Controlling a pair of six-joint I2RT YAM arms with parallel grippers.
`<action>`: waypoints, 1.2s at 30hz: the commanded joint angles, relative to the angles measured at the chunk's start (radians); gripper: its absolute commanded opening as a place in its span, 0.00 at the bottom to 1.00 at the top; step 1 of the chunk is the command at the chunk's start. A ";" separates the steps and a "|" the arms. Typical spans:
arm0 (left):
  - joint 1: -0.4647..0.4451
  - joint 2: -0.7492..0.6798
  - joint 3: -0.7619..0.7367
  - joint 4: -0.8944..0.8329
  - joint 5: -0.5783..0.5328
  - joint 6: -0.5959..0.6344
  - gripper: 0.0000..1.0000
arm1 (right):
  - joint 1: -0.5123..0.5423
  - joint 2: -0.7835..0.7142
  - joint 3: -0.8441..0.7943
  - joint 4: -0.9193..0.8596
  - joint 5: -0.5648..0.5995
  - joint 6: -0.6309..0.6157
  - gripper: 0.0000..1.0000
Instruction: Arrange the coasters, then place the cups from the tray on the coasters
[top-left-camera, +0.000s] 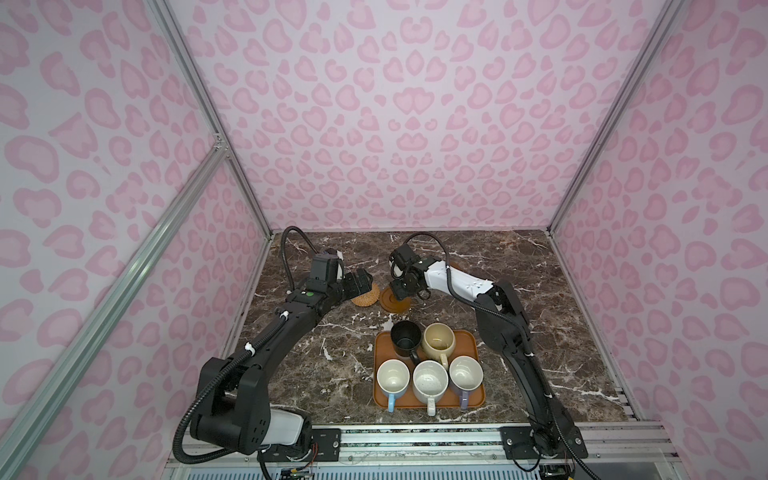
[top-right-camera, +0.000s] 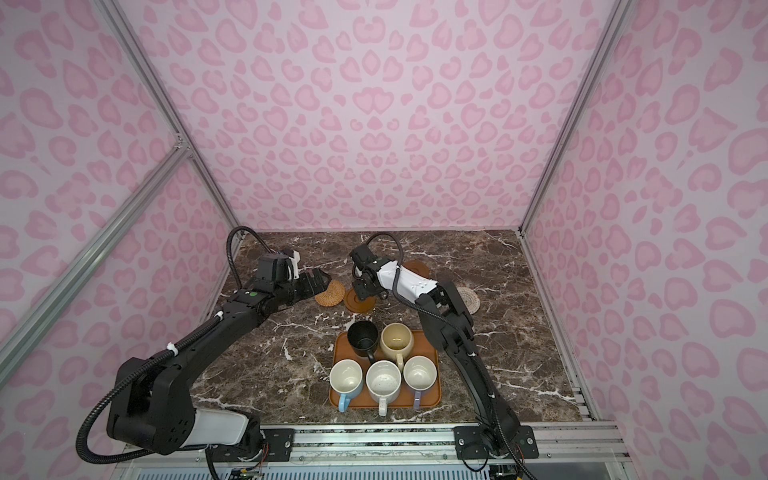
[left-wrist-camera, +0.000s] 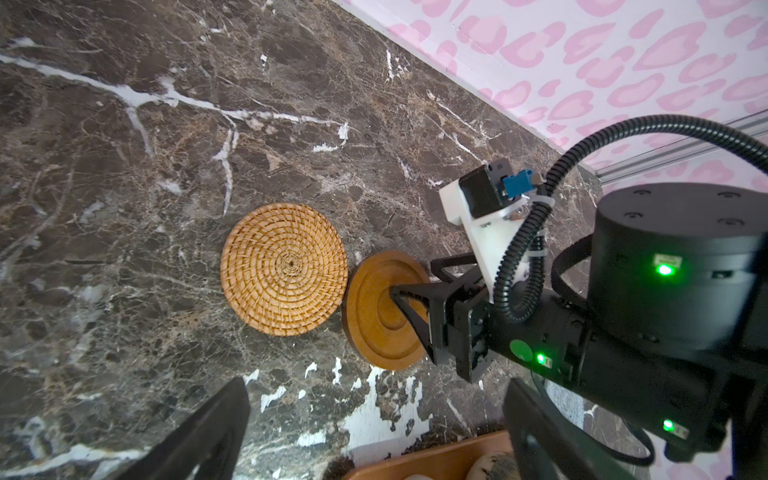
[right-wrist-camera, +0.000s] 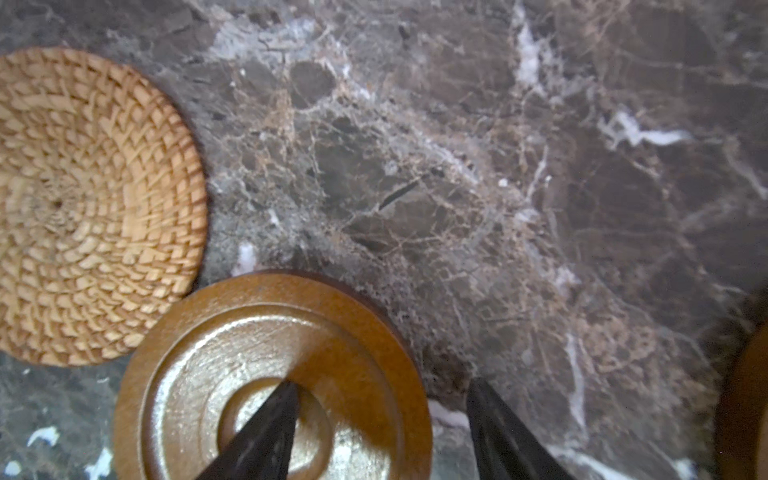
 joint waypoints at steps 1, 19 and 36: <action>0.001 0.001 -0.002 0.026 -0.003 0.004 0.97 | -0.013 0.048 0.031 -0.096 0.103 0.027 0.66; 0.000 0.014 -0.009 0.038 0.006 -0.003 0.97 | -0.027 0.187 0.304 -0.202 0.098 0.052 0.65; 0.000 0.008 -0.002 0.031 0.007 -0.004 0.97 | -0.012 0.100 0.198 -0.151 0.096 0.062 0.63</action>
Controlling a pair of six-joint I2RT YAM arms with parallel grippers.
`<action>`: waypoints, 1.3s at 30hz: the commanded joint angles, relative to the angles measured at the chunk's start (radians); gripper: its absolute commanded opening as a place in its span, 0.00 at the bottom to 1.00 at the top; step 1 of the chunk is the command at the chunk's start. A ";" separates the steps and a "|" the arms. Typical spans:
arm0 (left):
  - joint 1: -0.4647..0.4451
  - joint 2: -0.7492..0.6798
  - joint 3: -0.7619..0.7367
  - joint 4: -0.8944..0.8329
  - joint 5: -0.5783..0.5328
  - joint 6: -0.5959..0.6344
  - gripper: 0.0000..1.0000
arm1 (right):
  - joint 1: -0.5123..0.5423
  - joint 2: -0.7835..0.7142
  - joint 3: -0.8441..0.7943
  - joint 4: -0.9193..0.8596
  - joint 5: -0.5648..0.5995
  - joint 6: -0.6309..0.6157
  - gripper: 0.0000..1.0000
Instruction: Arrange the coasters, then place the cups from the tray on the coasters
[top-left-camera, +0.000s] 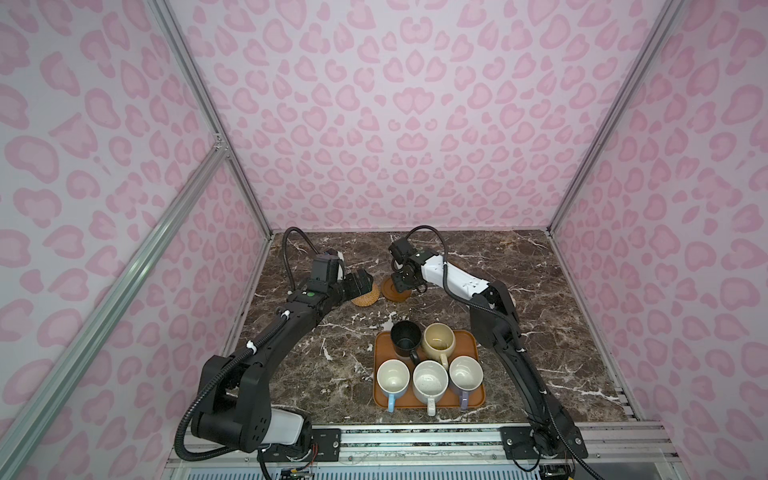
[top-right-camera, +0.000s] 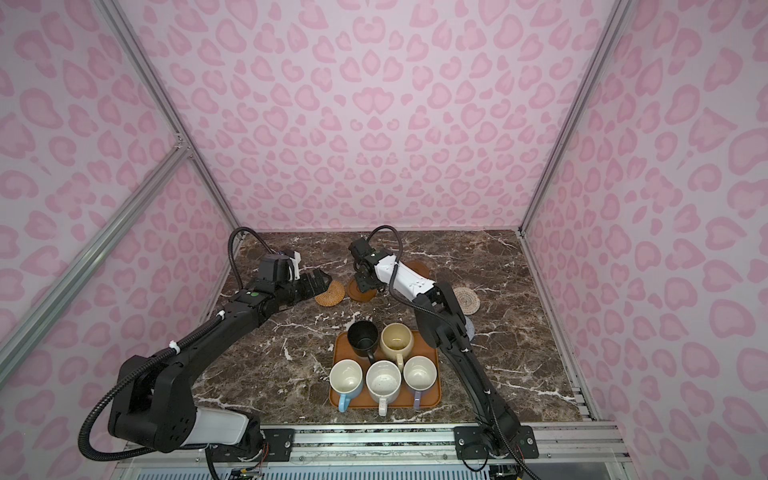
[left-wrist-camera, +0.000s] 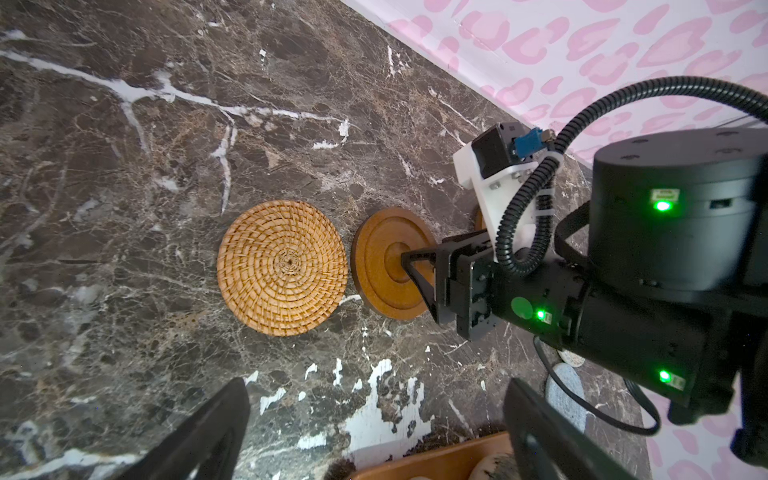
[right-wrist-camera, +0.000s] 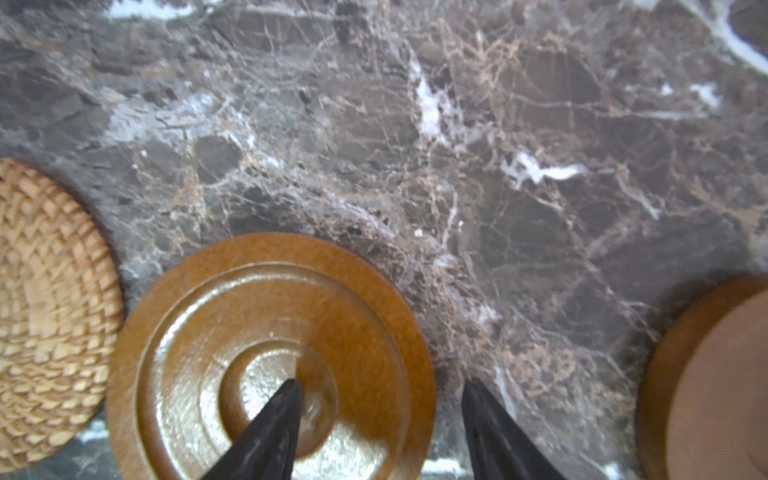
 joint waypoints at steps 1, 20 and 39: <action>0.000 0.000 0.006 0.016 0.003 -0.004 0.97 | -0.004 0.005 0.005 -0.025 -0.005 -0.007 0.63; 0.000 0.002 0.013 0.007 0.009 -0.002 0.97 | 0.004 -0.050 -0.089 -0.017 -0.012 0.002 0.61; -0.003 -0.022 0.000 0.045 0.037 -0.008 0.97 | -0.003 -0.130 -0.070 0.038 -0.060 -0.021 0.67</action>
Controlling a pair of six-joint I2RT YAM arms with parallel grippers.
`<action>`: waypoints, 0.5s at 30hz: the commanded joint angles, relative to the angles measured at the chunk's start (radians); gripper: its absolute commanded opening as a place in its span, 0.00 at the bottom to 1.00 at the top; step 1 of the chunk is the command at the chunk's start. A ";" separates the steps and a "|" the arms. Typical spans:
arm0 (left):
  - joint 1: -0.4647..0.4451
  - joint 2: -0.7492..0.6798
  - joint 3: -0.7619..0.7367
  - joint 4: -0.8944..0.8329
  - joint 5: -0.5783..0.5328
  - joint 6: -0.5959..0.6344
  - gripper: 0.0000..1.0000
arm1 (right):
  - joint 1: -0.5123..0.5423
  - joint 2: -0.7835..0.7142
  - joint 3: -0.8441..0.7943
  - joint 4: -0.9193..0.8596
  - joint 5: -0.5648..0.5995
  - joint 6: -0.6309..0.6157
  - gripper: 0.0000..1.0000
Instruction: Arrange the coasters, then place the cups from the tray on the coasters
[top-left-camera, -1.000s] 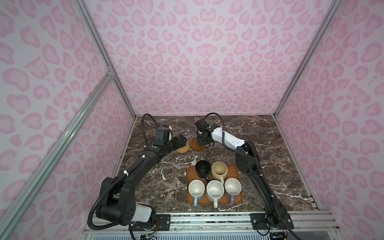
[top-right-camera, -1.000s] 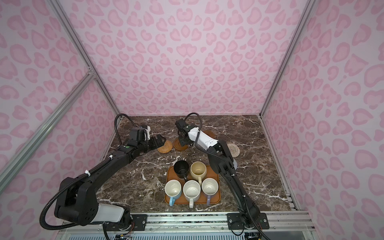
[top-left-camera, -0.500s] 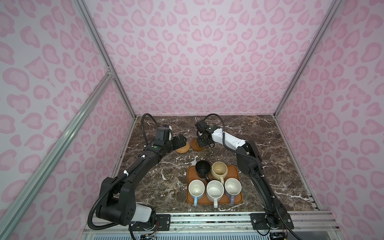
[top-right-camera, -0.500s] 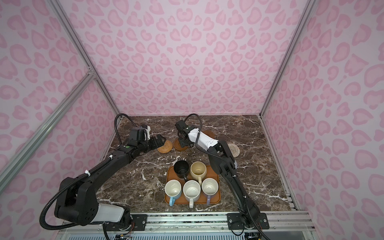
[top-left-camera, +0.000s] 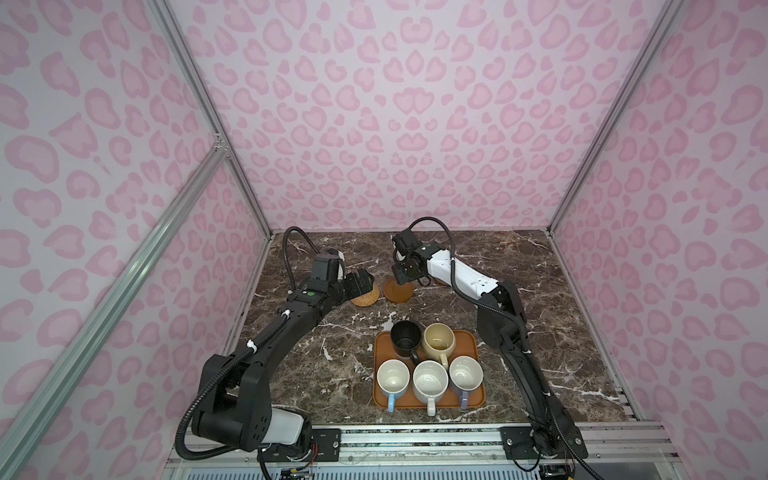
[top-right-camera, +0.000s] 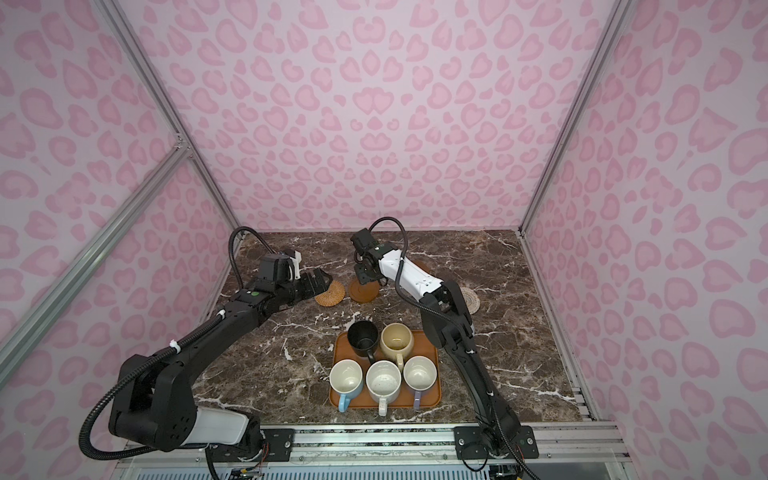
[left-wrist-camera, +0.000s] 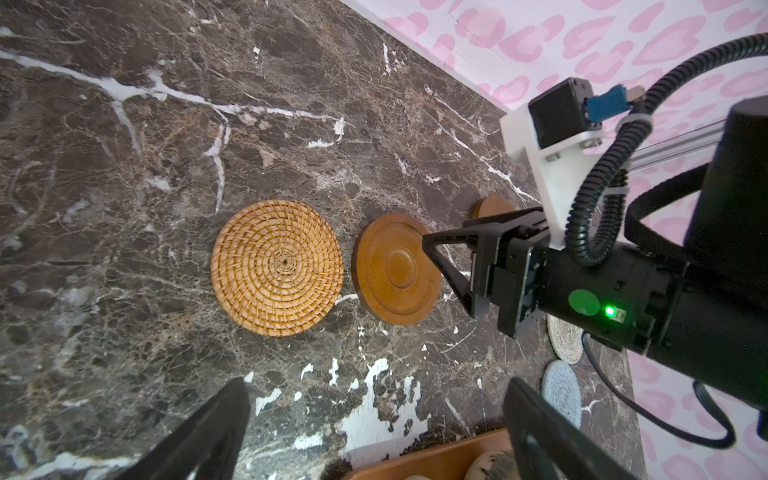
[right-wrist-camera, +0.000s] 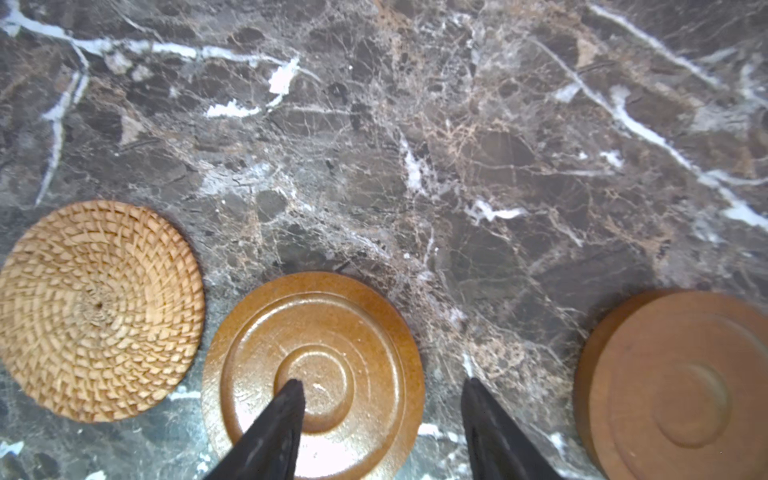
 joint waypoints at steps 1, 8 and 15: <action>-0.004 -0.040 -0.014 0.059 0.024 -0.012 0.97 | 0.005 -0.062 -0.066 0.026 -0.011 -0.007 0.72; -0.073 -0.098 0.016 0.104 0.018 -0.016 0.97 | -0.014 -0.272 -0.281 0.117 0.085 0.004 0.99; -0.177 0.003 0.127 0.073 0.032 0.012 0.97 | -0.118 -0.327 -0.370 0.126 0.113 0.008 0.99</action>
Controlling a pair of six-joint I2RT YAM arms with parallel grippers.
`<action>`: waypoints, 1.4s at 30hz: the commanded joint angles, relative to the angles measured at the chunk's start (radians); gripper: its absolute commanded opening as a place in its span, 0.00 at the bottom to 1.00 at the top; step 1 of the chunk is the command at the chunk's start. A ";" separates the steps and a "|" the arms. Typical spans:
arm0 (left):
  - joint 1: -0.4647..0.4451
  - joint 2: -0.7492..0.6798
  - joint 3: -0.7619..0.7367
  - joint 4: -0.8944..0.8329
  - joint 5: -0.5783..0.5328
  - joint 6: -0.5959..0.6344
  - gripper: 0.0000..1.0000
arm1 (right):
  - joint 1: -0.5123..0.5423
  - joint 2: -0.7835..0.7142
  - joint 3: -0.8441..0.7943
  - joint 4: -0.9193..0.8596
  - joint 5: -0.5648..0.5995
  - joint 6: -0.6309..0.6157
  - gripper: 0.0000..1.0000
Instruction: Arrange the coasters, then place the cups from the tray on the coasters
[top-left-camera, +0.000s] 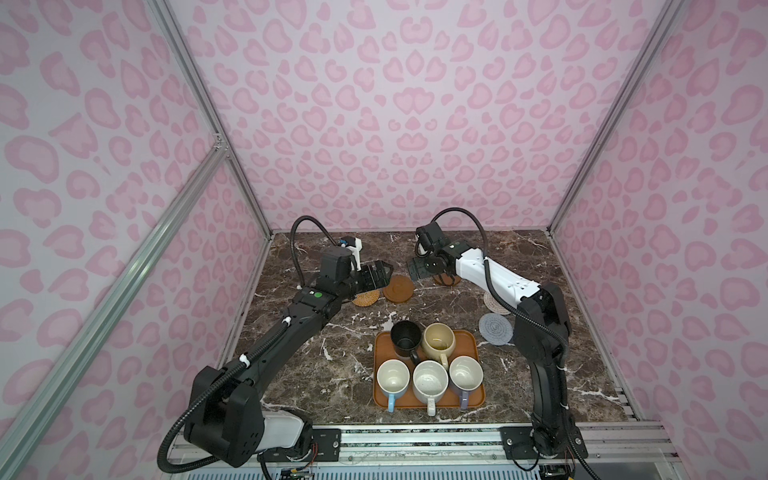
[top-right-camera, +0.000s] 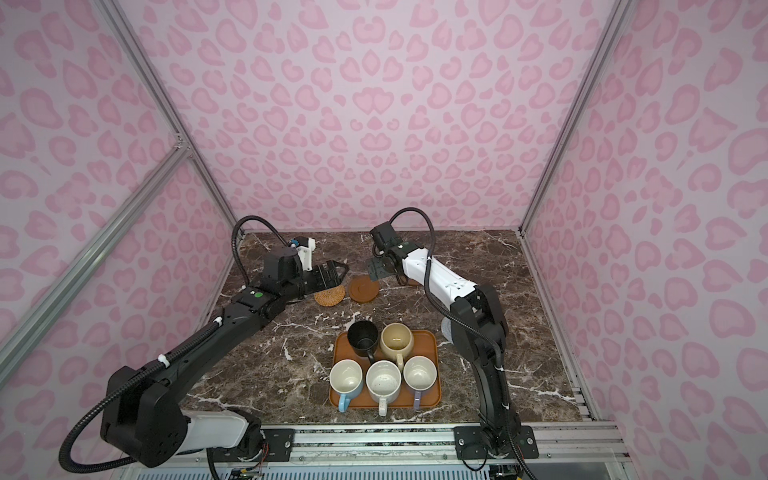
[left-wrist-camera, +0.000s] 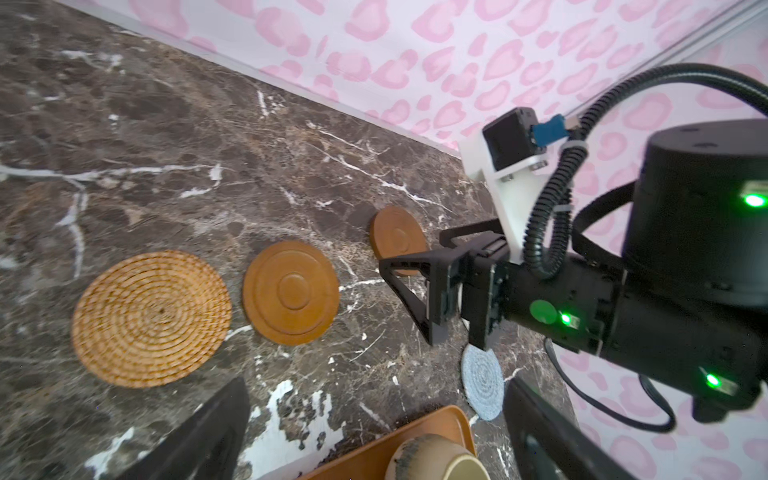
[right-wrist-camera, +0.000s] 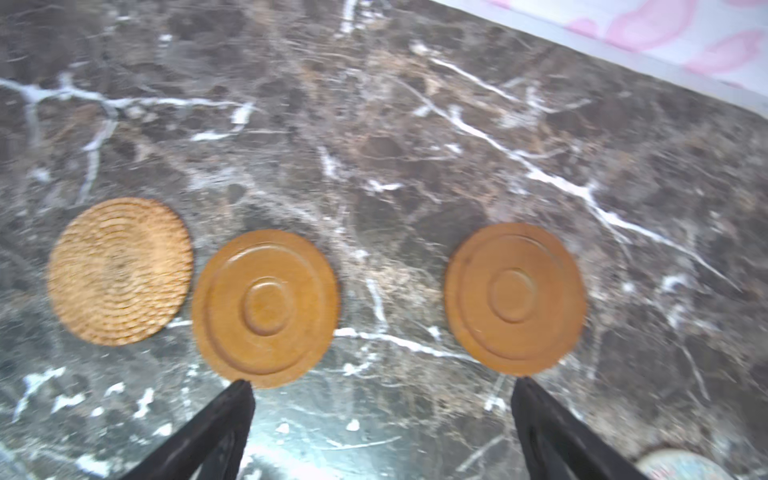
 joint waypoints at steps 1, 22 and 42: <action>-0.023 0.048 0.043 0.010 0.015 0.016 0.97 | -0.044 0.011 -0.014 0.012 0.039 -0.001 0.99; -0.106 0.364 0.288 -0.111 0.005 0.033 0.97 | -0.235 0.334 0.255 -0.131 -0.083 -0.051 0.82; -0.107 0.277 0.213 -0.152 -0.083 0.069 0.97 | -0.212 0.413 0.272 -0.232 -0.016 -0.082 0.65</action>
